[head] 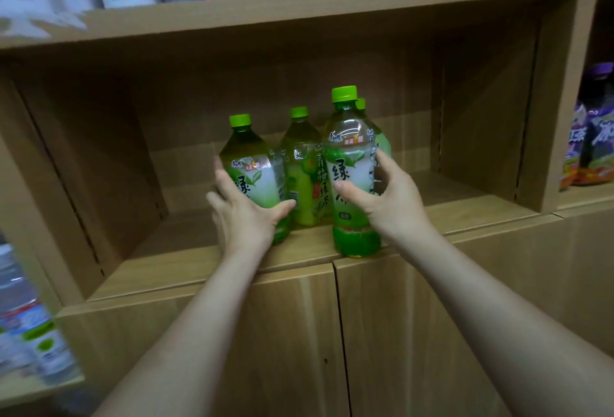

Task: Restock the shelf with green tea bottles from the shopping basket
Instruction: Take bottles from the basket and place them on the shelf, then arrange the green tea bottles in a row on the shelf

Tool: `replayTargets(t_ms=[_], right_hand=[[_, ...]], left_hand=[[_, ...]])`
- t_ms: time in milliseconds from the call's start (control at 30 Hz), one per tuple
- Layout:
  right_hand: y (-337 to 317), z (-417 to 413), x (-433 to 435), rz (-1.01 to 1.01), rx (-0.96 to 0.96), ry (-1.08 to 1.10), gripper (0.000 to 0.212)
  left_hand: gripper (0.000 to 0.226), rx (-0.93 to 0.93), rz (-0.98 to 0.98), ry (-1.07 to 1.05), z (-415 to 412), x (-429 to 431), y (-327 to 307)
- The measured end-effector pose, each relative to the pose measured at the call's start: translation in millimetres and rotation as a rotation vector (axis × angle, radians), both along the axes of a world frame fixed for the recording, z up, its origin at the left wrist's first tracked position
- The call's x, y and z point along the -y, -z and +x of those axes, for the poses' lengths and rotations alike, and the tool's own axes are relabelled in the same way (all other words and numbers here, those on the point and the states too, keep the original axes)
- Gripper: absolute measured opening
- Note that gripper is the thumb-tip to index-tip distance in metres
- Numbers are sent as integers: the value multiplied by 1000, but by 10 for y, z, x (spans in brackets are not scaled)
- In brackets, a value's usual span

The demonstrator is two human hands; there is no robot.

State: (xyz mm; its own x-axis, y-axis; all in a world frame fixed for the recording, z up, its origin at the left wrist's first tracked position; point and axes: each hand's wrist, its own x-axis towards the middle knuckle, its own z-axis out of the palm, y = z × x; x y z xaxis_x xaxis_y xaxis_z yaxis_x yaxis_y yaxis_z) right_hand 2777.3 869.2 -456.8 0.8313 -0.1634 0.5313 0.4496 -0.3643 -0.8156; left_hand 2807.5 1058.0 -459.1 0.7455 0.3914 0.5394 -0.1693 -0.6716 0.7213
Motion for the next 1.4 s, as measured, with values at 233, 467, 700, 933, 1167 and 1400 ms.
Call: replayTargets(t_ms=[233, 467, 700, 933, 1167, 1400], right_hand=[[19, -73, 70, -36, -85, -60, 80], [54, -11, 128, 8, -109, -253, 57], [76, 89, 105, -125, -187, -345, 50], [198, -383, 473, -172, 4, -35, 32], [345, -1383, 1472, -202, -193, -76, 19], [800, -2734, 2659, -194, -460, 127, 23]], left_hand=[[125, -58, 107, -79, 9, -60, -53], [70, 271, 300, 341, -347, 431, 38], [80, 96, 25, 481, -175, 574, 156], [83, 65, 94, 269, -99, 640, 178], [50, 358, 216, 292, -810, 948, 222], [17, 161, 214, 1102, -1935, 2411, 820]])
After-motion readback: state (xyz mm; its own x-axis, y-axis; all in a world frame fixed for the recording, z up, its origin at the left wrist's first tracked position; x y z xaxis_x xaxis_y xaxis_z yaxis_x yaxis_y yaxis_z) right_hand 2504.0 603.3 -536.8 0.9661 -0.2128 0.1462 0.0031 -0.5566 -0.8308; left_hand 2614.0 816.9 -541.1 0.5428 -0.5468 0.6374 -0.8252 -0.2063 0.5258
